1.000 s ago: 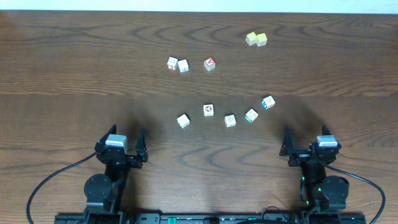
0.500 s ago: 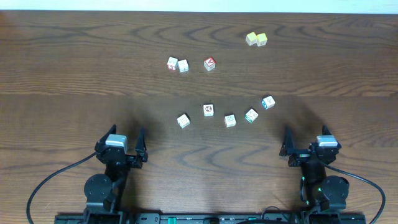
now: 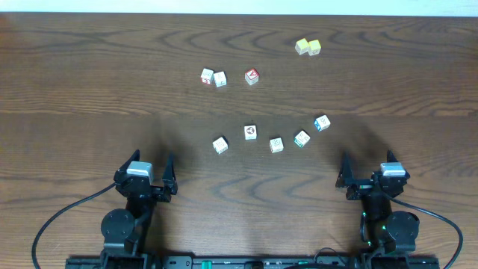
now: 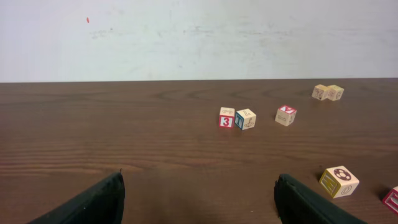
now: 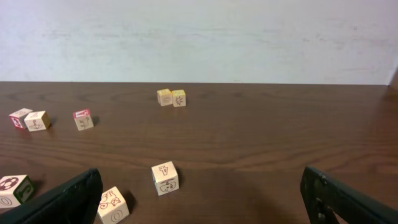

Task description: Lift 5 blocks

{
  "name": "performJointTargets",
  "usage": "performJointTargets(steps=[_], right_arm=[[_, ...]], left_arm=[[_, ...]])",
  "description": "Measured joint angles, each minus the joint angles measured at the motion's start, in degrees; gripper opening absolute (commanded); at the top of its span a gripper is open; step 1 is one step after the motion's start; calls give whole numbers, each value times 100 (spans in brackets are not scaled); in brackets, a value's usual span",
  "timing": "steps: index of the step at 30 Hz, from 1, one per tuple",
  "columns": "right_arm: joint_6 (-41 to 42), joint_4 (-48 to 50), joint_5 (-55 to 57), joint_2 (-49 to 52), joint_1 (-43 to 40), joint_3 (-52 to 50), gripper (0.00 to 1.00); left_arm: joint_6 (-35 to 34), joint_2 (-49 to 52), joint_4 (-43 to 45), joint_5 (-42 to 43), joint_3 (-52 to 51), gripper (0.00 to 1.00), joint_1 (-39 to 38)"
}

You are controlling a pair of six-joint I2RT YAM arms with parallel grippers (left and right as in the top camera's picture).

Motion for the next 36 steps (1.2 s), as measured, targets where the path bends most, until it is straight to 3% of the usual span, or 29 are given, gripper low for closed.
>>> performJointTargets(steps=[18, 22, 25, 30, 36], right_arm=[[0, 0, 0, 0, 0, 0, 99], [0, 2, 0, 0, 0, 0, 99], [0, 2, 4, 0, 0, 0, 99], [0, 7, 17, 0, 0, 0, 99], [0, 0, 22, 0, 0, 0, 99]], left_arm=[[-28, 0, 11, 22, 0, 78, 0], [-501, 0, 166, 691, -13, 77, 0], [-1115, 0, 728, 1611, -98, 78, 4], [-2433, 2, 2385, 3152, -118, 77, 4], [-3536, -4, 4030, 3700, -116, 77, 4]])
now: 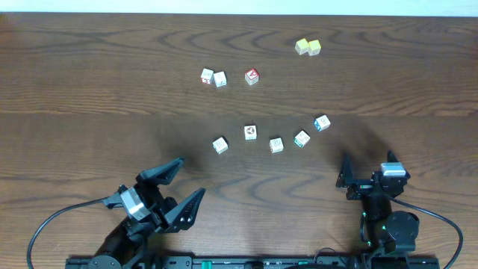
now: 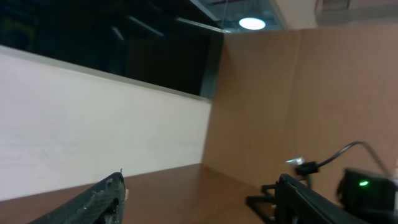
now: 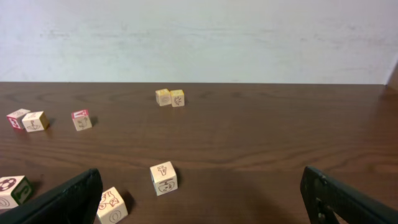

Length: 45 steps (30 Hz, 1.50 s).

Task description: Lift 5 blocks

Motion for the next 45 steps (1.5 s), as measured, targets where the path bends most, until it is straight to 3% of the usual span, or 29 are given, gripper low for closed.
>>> performJointTargets(steps=[3, 6, 9, 12, 14, 17, 22, 25, 29, 32, 37, 42, 45], right_arm=[[0, 2, 0, 0, 0, 0, 99], [0, 2, 2, 0, 0, 0, 99], [0, -2, 15, 2, 0, 0, 99], [0, 4, 20, 2, 0, 0, 99], [0, 2, 22, 2, 0, 0, 99], [0, -2, 20, 2, 0, 0, 99], [0, 0, 22, 2, 0, 0, 99], [0, 0, 20, 2, 0, 0, 99], [0, 0, 20, 2, 0, 0, 99], [0, 0, 20, 2, 0, 0, 99], [0, 0, 20, 2, 0, 0, 99], [0, 0, 20, 2, 0, 0, 99], [0, 0, 20, 2, 0, 0, 99]], left_arm=[[-295, 9, -179, 79, 68, 78, 0], [-278, 184, -1097, 74, 601, 78, 0], [199, 638, -2765, 68, 1600, 78, 0], [1056, 1709, -5418, 33, 3355, 77, 0], [1475, 2511, -6599, 31, 4284, 77, 0], [1856, 3602, -7547, 234, 5178, 77, 0], [2013, 4509, -7239, 841, 5394, 77, -31], [1882, 4811, -7626, 557, 5521, 77, -295], [1429, 4986, -8640, -798, 5740, 77, -1327], [660, 5237, -9226, -2188, 5792, 78, -2339], [-564, 6083, -9280, -4378, 5792, 78, -3397], [-1239, 6854, -8577, -5198, 5792, 78, -3519], [-1294, 7239, -8310, -5357, 5792, 78, -3521]])
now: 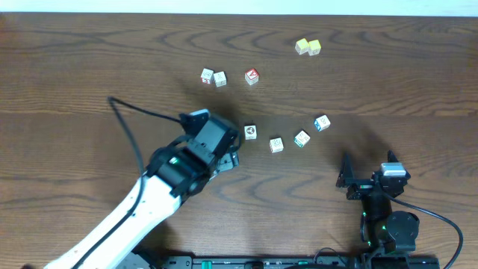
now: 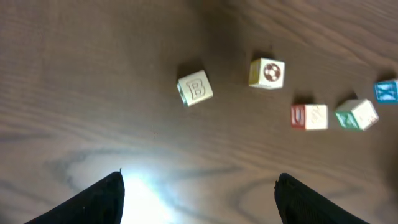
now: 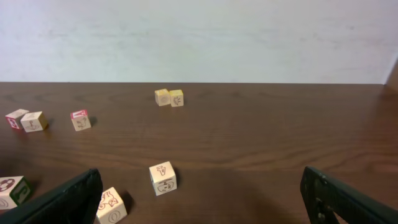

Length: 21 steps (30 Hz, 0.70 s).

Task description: Lift 5 blocks

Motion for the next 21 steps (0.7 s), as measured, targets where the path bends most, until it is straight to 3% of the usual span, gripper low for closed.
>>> performJointTargets(steps=[4, 8, 18, 21], right_arm=[[0, 0, 2, 0, 0, 0, 99], [0, -2, 0, 0, 0, 0, 99], [57, 229, -39, 0, 0, 0, 99], [400, 304, -658, -2, 0, 0, 99]], left_arm=[[280, 518, -269, 321, 166, 78, 271], [824, 903, -769, 782, 595, 78, 1108], [1268, 737, -1172, 942, 809, 78, 3429], [1276, 737, -1198, 942, 809, 78, 3847]])
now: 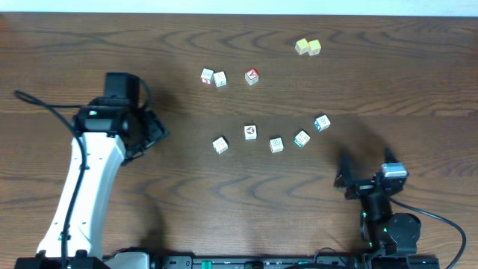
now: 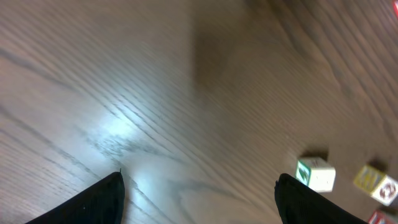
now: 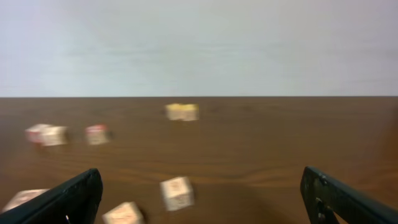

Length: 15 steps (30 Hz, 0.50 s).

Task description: Lift 5 blocks

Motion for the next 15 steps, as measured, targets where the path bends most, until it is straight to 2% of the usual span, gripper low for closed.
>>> performJointTargets(steps=[2, 6, 11, 12, 15], right_arm=[[378, 46, -684, 4, 0, -2, 99], [1296, 850, -1915, 2, 2, -4, 99], [1991, 3167, -2396, -4, 2, 94, 99], [2031, 3254, -2363, -7, 2, 168, 99], [1912, 2446, -2118, 81, 0, 767, 99]], left_arm=[[0, 0, 0, 13, 0, 78, 177], [2, 0, -2, 13, 0, 78, 337], [24, 0, -4, 37, 2, 78, 339], [35, 0, -2, 35, 2, 78, 341], [44, 0, 0, 35, 2, 78, 345]])
